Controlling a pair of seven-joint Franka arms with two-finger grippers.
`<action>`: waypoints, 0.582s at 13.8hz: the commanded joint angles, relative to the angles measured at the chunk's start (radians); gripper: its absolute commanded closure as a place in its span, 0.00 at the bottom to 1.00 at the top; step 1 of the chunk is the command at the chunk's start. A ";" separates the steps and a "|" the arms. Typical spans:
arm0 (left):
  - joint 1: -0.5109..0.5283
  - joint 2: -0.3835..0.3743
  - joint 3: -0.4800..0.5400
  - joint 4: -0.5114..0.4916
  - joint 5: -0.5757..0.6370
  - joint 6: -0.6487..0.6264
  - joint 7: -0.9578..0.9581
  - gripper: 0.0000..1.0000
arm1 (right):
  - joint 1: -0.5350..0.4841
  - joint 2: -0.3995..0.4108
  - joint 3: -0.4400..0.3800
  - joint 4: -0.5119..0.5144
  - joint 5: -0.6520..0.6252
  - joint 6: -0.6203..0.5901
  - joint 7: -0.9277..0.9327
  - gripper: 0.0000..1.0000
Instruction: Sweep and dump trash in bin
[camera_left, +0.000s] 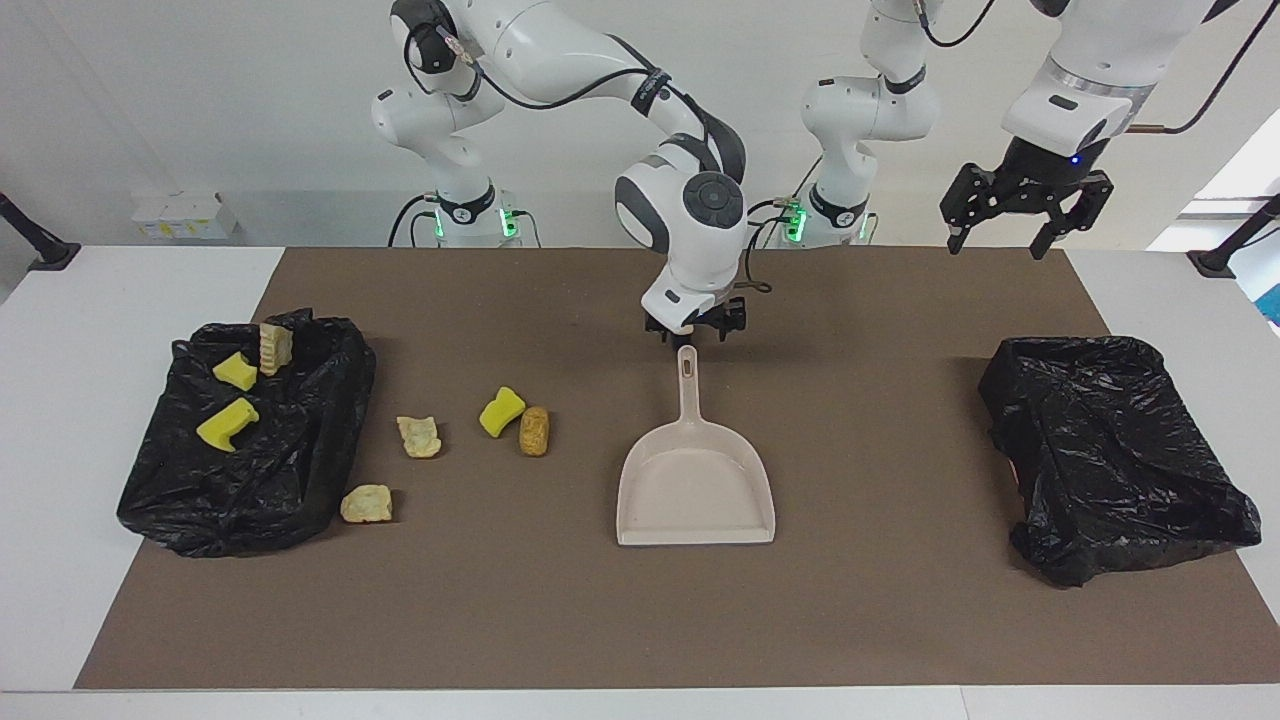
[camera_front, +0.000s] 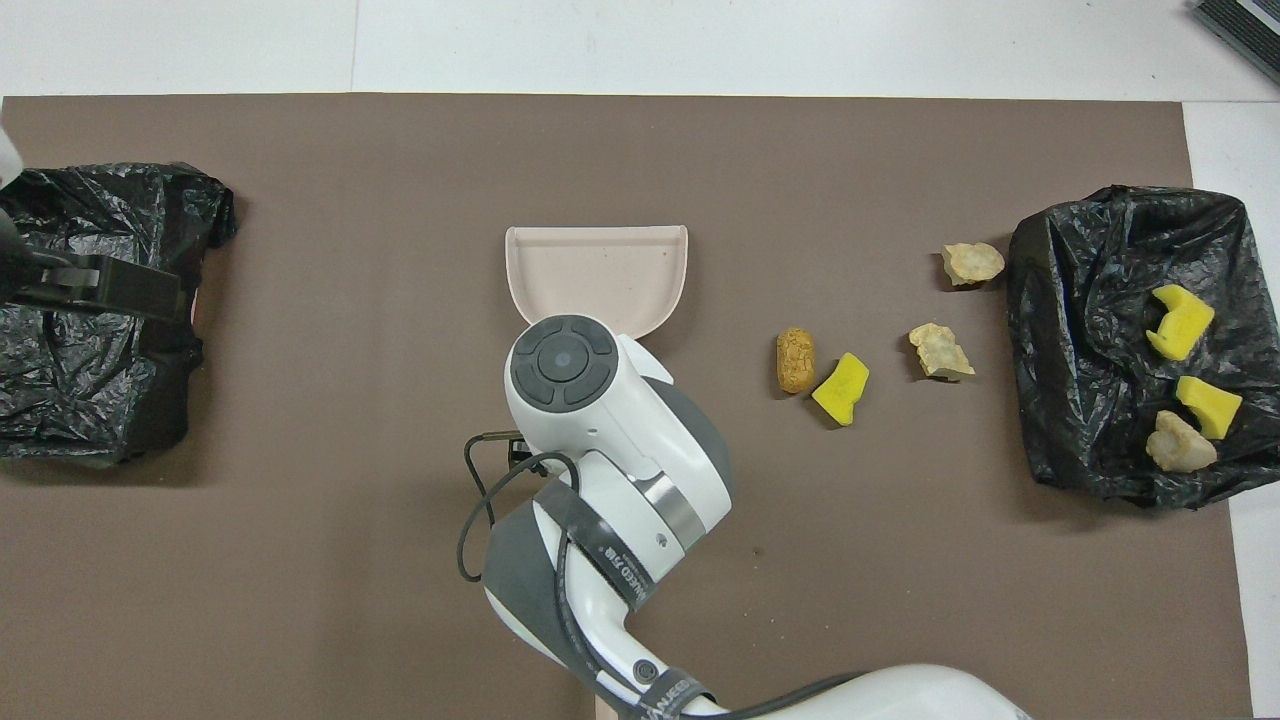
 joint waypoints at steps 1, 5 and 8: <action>-0.006 0.049 -0.008 0.003 -0.010 0.088 0.002 0.00 | 0.029 -0.089 -0.001 -0.137 0.023 0.020 0.033 0.00; -0.046 0.128 -0.011 0.005 -0.010 0.168 0.000 0.00 | 0.116 -0.167 -0.001 -0.245 0.023 0.021 0.094 0.00; -0.103 0.152 -0.011 0.000 -0.010 0.248 -0.012 0.00 | 0.188 -0.250 -0.001 -0.349 0.078 0.030 0.116 0.00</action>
